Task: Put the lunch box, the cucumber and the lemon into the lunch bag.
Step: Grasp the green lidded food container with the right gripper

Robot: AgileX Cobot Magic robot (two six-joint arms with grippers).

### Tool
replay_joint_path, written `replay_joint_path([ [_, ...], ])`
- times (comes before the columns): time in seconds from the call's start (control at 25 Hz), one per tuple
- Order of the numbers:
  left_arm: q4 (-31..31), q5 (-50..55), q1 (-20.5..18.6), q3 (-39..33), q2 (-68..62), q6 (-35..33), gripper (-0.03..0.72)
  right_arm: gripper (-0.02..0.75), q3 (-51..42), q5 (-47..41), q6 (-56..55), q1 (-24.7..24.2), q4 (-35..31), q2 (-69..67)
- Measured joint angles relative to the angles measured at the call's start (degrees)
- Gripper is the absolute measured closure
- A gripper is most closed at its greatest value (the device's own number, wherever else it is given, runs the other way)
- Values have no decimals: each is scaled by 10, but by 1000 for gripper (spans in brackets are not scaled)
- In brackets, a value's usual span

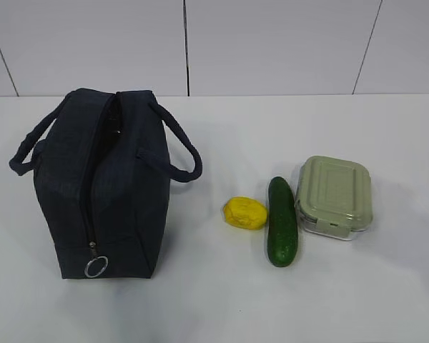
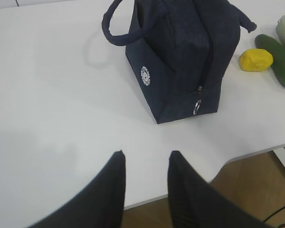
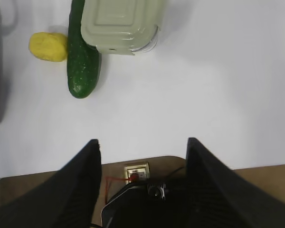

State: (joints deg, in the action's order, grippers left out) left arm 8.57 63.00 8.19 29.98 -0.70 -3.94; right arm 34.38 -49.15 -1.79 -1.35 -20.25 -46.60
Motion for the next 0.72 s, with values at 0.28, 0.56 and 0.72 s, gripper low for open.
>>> replay_joint_path([
  [0.28, 1, 0, 0, 0, 0, 0, 470, 316, 83, 24, 58, 0, -50, -172],
  [0.56, 1, 0, 0, 0, 0, 0, 465, 316, 154, 29, 156, 0, -127, -287],
  [0.72, 1, 0, 0, 0, 0, 0, 461, 316, 159, 15, 219, -15, -200, -330],
])
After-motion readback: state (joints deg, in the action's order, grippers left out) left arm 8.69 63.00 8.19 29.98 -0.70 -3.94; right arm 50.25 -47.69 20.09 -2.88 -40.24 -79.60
